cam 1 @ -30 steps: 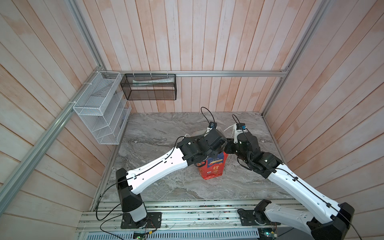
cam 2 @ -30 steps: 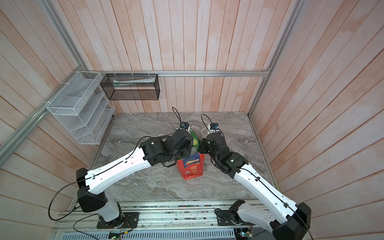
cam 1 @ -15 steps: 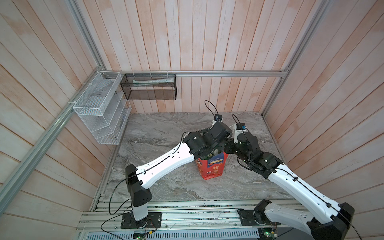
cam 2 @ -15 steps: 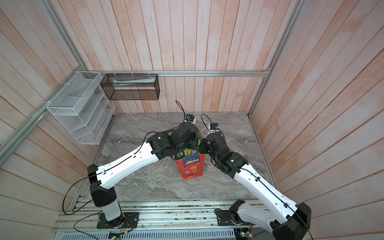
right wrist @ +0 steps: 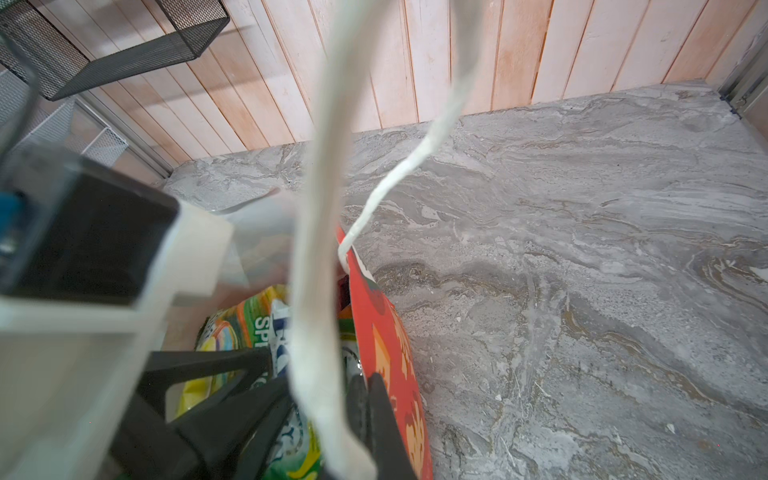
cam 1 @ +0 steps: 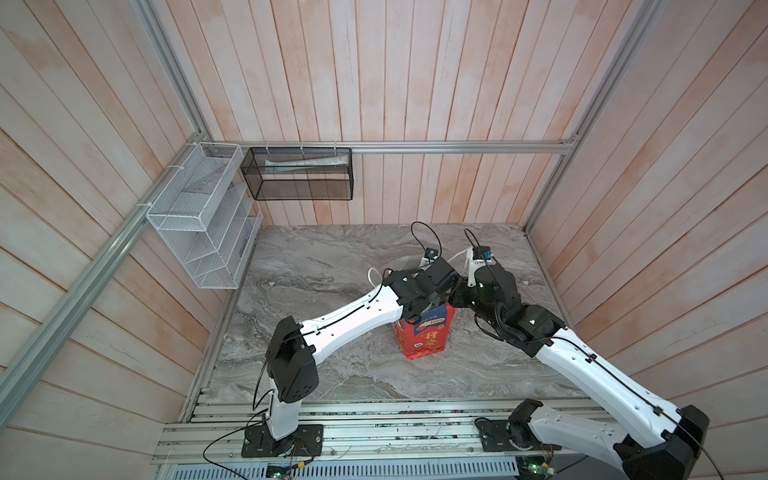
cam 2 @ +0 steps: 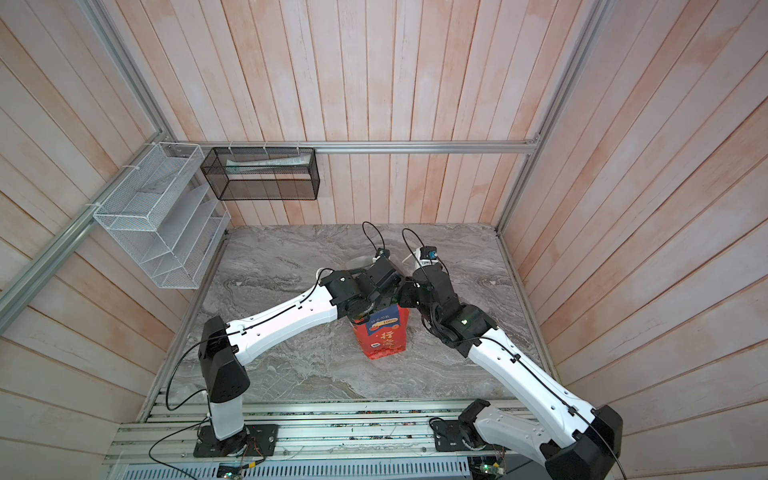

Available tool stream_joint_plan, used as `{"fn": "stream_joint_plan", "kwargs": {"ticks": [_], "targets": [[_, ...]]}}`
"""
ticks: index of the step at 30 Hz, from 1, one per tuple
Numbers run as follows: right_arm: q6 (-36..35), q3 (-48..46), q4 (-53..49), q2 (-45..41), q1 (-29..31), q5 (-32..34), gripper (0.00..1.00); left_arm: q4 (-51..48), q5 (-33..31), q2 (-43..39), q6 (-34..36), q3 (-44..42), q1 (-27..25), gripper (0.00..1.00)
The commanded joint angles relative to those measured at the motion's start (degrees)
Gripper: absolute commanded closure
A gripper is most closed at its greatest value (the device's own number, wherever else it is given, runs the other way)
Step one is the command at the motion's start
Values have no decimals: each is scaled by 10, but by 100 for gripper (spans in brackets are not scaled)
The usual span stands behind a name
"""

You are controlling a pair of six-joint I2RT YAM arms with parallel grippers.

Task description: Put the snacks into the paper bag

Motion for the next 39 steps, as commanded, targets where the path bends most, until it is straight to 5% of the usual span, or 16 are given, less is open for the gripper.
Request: {"fn": "stream_joint_plan", "kwargs": {"ticks": [1, 5, 11, 20, 27, 32, 39], "targets": [[-3, 12, 26, -17, 1, 14, 95, -38, -15, -7, -13, -43, 2, 68], [-3, 11, 27, -17, 1, 16, 95, -9, 2, -39, -8, -76, 2, 68], [-3, 11, 24, -19, 2, 20, 91, 11, 86, -86, 2, -9, 0, 58], [-4, 12, 23, -27, 2, 23, 60, 84, 121, -268, 3, -74, -26, 37], [-6, 17, 21, -38, -3, 31, 36, 117, 26, -424, -32, -225, -26, 27], [-6, 34, 19, -17, -9, 22, 35, 134, 28, -457, -47, -305, -16, 22], [-6, 57, 21, 22, -12, 23, 53, 153, 16, -432, -68, -329, 15, 22]]}}
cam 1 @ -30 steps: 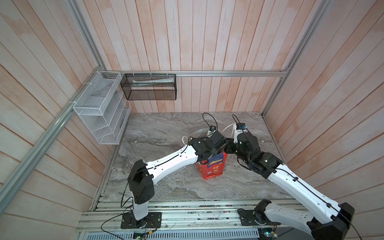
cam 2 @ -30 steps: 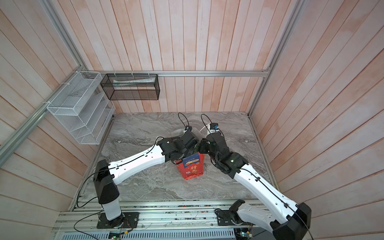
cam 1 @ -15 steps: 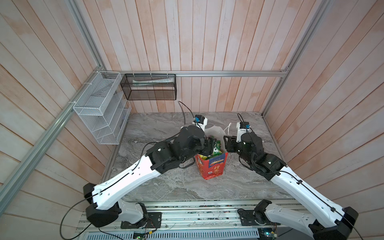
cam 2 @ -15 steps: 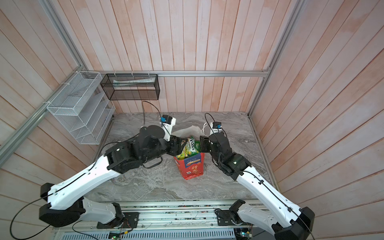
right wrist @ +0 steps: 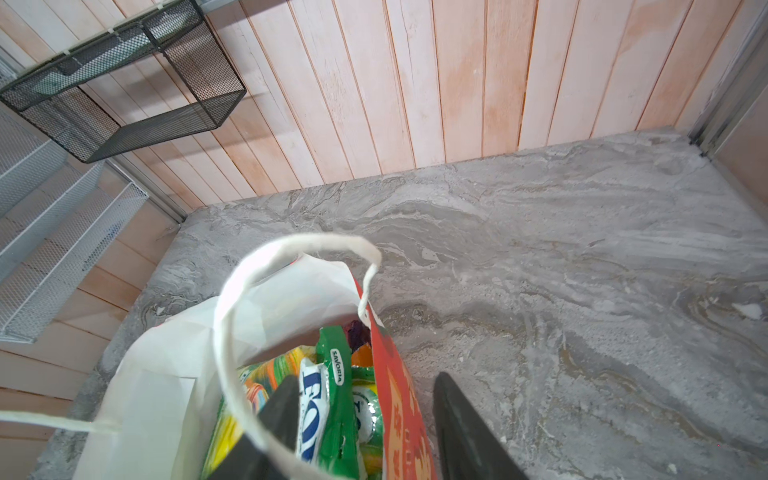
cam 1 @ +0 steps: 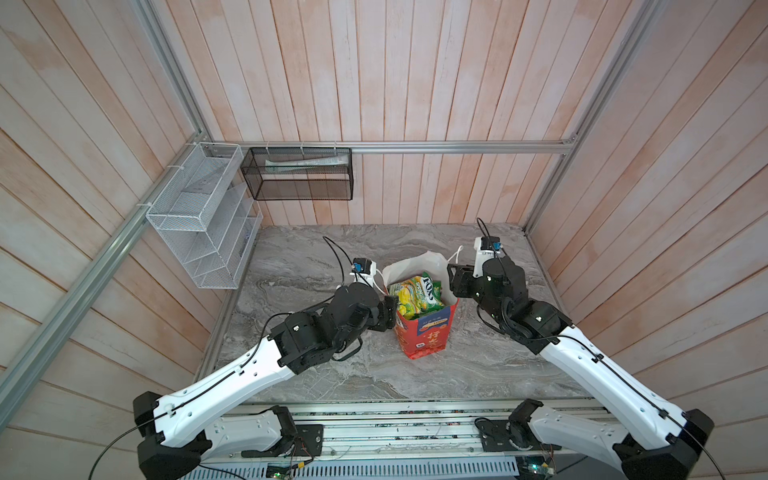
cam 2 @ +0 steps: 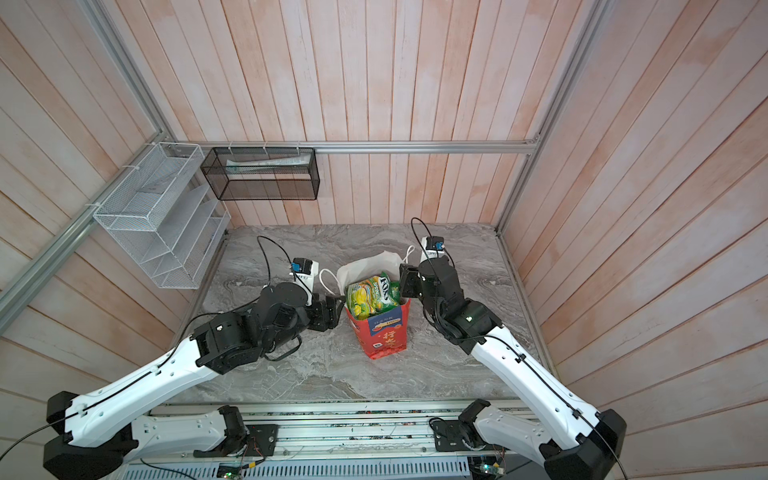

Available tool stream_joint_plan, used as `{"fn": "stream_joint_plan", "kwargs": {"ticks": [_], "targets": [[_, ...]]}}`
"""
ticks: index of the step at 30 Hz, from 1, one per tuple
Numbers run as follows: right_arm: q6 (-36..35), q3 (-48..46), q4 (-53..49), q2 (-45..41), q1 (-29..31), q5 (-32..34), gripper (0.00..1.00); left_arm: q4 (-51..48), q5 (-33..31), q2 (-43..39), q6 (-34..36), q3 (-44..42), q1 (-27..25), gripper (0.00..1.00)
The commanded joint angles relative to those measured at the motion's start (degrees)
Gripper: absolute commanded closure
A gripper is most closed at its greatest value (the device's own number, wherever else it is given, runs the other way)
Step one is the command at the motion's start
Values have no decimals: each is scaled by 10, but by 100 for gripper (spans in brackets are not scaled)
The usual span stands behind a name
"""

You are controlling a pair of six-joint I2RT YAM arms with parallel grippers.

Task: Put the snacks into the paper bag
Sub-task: 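Open the left gripper and draw it back from the bag opening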

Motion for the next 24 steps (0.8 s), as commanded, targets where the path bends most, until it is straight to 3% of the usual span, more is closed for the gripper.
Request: {"fn": "stream_joint_plan", "kwargs": {"ticks": [1, 3, 8, 13, 16, 20, 21, 24], "targets": [[-4, 24, -2, 18, -3, 7, 56, 29, -24, 9, -18, 1, 14, 23], [-1, 34, -8, 29, -6, 8, 62, 35, -26, 16, -19, 4, 16, 24], [0, 46, -10, 39, -6, 9, 65, 44, -33, 25, -28, 15, 55, 31], [-1, 54, -13, 46, -9, 16, 75, 59, -5, 24, -28, 17, 86, 47], [0, 64, -15, 50, -13, 18, 83, 70, 23, 26, -23, 21, 97, 60], [-8, 89, -16, 59, -15, 16, 100, 84, 69, 41, -14, 39, 101, 95], [-12, 99, -16, 62, -15, 13, 100, 87, 80, 48, -13, 49, 102, 100], [-22, 132, -15, 75, -15, -19, 100, 71, 106, 95, -3, 129, 103, 100]]}}
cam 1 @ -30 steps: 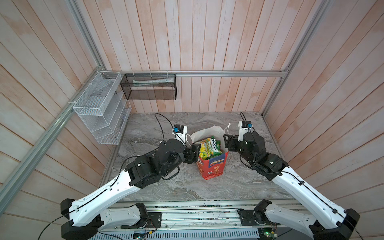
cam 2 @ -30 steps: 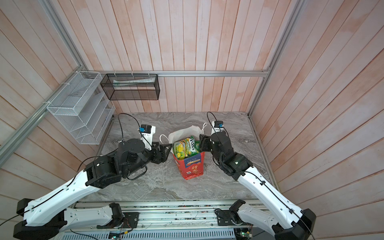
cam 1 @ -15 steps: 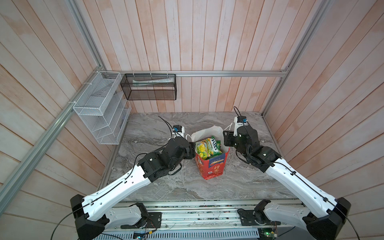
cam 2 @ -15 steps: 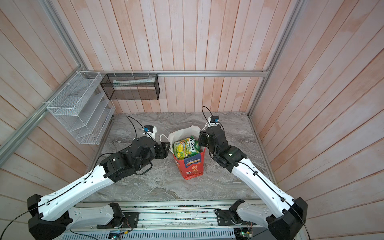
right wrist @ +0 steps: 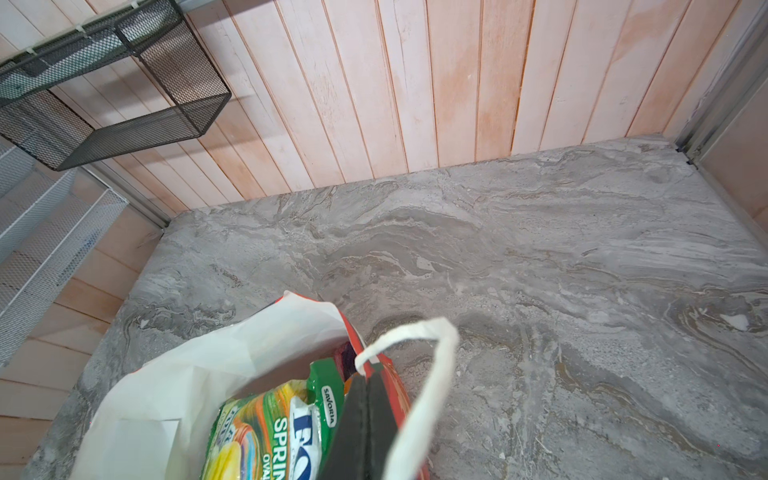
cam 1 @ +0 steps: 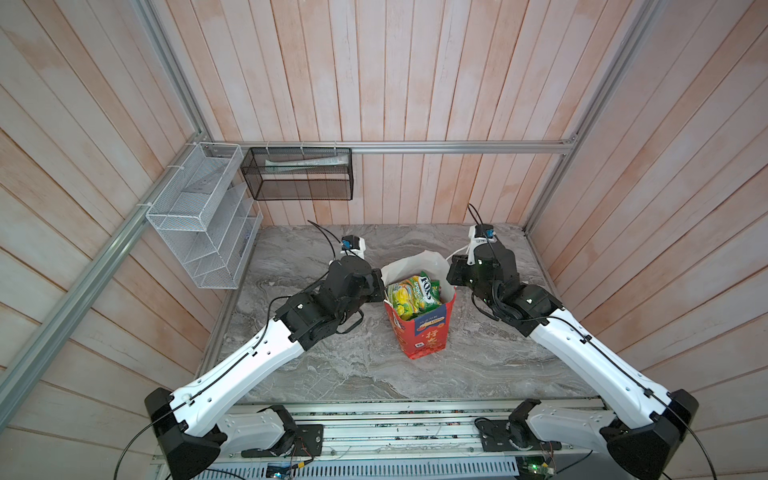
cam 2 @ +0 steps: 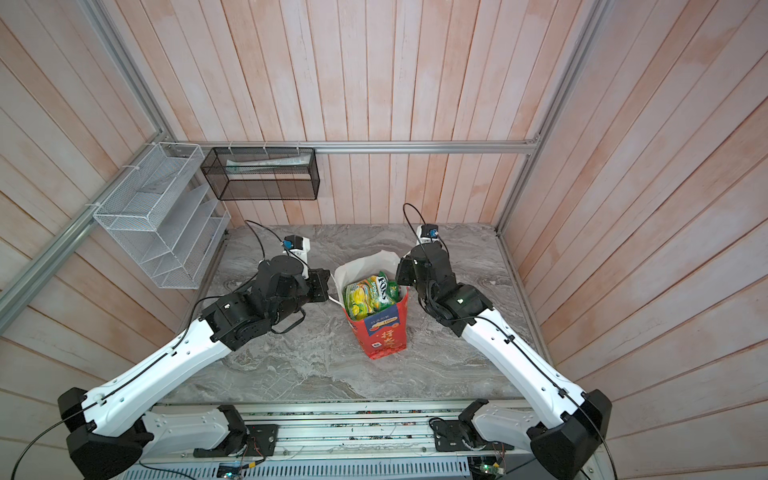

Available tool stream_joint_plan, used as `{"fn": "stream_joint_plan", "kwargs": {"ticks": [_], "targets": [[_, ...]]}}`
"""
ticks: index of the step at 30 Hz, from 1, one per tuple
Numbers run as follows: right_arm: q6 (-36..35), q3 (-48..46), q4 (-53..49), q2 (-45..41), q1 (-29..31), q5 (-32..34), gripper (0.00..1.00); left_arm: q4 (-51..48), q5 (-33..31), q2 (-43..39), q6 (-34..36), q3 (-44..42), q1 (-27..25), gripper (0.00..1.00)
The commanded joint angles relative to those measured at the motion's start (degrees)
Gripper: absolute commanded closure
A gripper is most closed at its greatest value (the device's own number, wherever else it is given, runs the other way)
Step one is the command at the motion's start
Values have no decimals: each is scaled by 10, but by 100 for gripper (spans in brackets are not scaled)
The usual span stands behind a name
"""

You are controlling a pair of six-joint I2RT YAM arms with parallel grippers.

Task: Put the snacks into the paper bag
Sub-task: 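Open the left gripper and draw it back from the bag opening, then release the bag handle with the right gripper while the left gripper withdraws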

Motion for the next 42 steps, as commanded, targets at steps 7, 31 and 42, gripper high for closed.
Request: {"fn": "stream_joint_plan", "kwargs": {"ticks": [7, 31, 42], "targets": [[-7, 98, 34, -7, -3, -63, 100, -60, 98, 125, 25, 333, 4, 100], [33, 248, -43, 98, 18, -88, 100, -121, 172, 113, 7, 343, 134, 100], [48, 96, 27, 71, 17, -58, 100, -63, 156, 87, 33, 174, 152, 100]]}}
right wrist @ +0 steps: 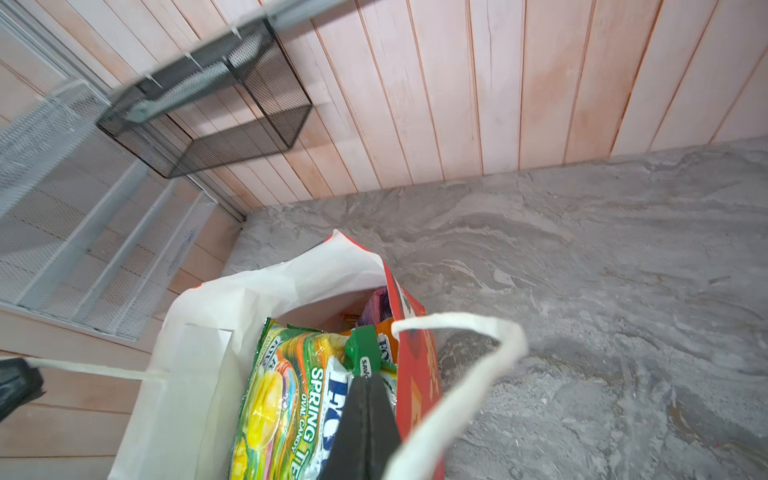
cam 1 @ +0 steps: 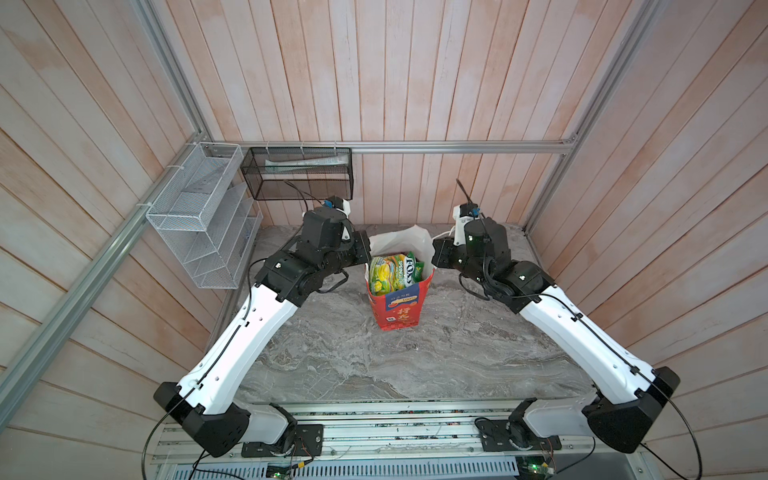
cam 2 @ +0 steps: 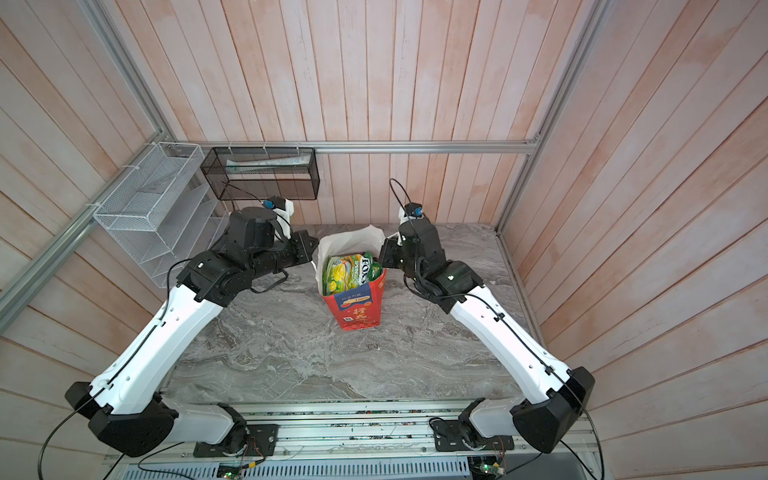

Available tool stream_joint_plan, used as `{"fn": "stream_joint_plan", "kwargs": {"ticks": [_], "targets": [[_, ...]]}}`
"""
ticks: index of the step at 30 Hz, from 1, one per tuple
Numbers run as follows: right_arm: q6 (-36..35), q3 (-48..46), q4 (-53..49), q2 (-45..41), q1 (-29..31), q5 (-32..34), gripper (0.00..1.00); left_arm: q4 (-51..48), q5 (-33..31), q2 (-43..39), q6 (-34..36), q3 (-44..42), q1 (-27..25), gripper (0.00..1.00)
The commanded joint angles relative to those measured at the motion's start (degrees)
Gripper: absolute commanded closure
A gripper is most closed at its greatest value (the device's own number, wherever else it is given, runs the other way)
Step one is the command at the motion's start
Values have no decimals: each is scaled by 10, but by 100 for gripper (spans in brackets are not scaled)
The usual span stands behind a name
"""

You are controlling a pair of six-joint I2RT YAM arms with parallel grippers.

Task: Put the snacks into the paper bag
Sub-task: 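Release the bag handle with the right gripper while the left gripper withdraws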

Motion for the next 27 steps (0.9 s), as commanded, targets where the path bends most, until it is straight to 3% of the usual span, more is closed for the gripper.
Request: {"fn": "stream_joint_plan", "kwargs": {"ticks": [1, 13, 16, 17, 23, 27], "targets": [[11, -25, 68, -9, 0, 15, 100, 60, 8, 9, 15, -15, 17, 100], [11, -11, 58, -9, -1, 3, 100, 58, 39, 11, 11, 2, 21, 100], [9, -24, 64, -16, -1, 6, 93, 71, 39, 6, 14, -20, 21, 98], [9, -29, 67, -19, -2, 7, 84, 77, 43, 3, 14, -29, 22, 94], [21, -39, 64, -42, -5, -8, 33, 87, 50, -20, 11, -48, 21, 42], [37, -40, 52, -71, -7, -17, 19, 86, 56, -52, 12, -46, 21, 9]]}}
